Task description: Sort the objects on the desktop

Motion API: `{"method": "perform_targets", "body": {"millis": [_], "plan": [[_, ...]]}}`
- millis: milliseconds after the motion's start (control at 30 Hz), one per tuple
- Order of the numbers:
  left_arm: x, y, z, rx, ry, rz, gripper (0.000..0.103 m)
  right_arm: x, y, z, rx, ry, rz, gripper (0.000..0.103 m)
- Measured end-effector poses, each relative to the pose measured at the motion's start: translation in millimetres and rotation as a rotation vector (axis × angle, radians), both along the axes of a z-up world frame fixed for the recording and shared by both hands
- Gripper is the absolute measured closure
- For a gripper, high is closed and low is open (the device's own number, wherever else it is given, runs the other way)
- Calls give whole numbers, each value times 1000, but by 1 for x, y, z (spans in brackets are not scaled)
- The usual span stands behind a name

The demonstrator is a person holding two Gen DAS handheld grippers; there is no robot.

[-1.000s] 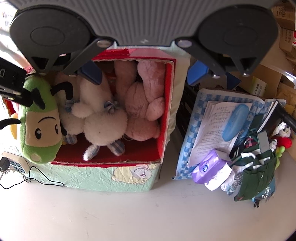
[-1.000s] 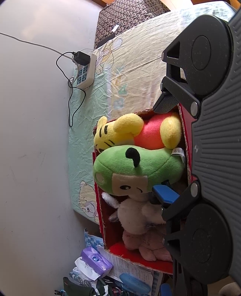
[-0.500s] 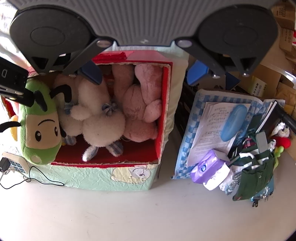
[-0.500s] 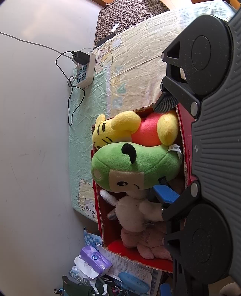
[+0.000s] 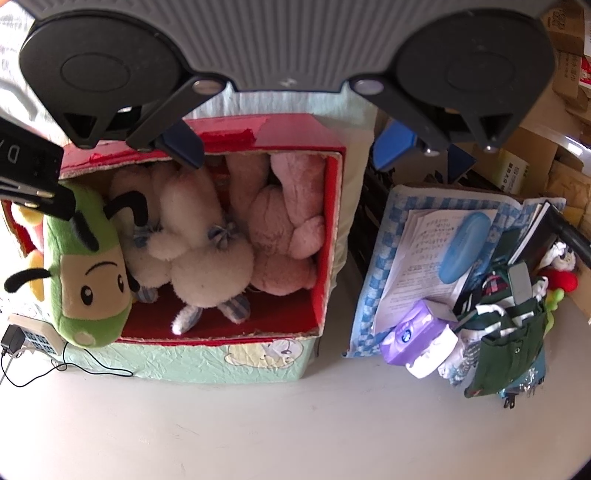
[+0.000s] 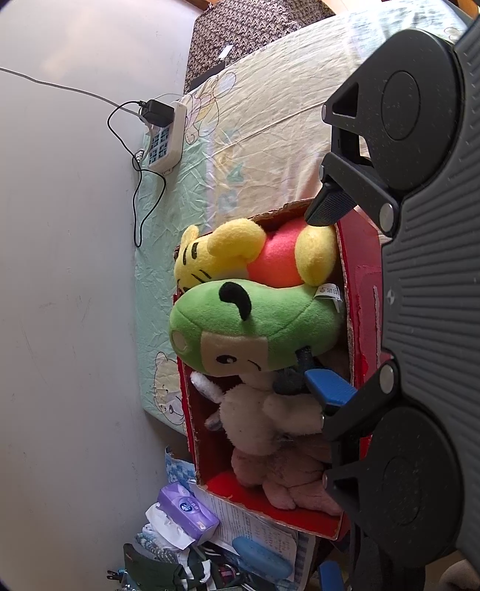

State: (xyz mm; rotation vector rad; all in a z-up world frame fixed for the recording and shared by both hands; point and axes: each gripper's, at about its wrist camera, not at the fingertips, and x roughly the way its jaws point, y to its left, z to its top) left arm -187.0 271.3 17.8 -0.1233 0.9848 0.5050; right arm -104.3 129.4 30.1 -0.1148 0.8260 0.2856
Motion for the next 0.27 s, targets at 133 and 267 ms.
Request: {"method": "perform_targets", "body": {"millis": [133,267], "plan": [[-3,-4,1,27,-8,-1,5,-2,-2,0,4,-6,-5,16],[-7,-6,6,41,-34,-5,5,-3,-6,2,28,-10,-15,16]]}}
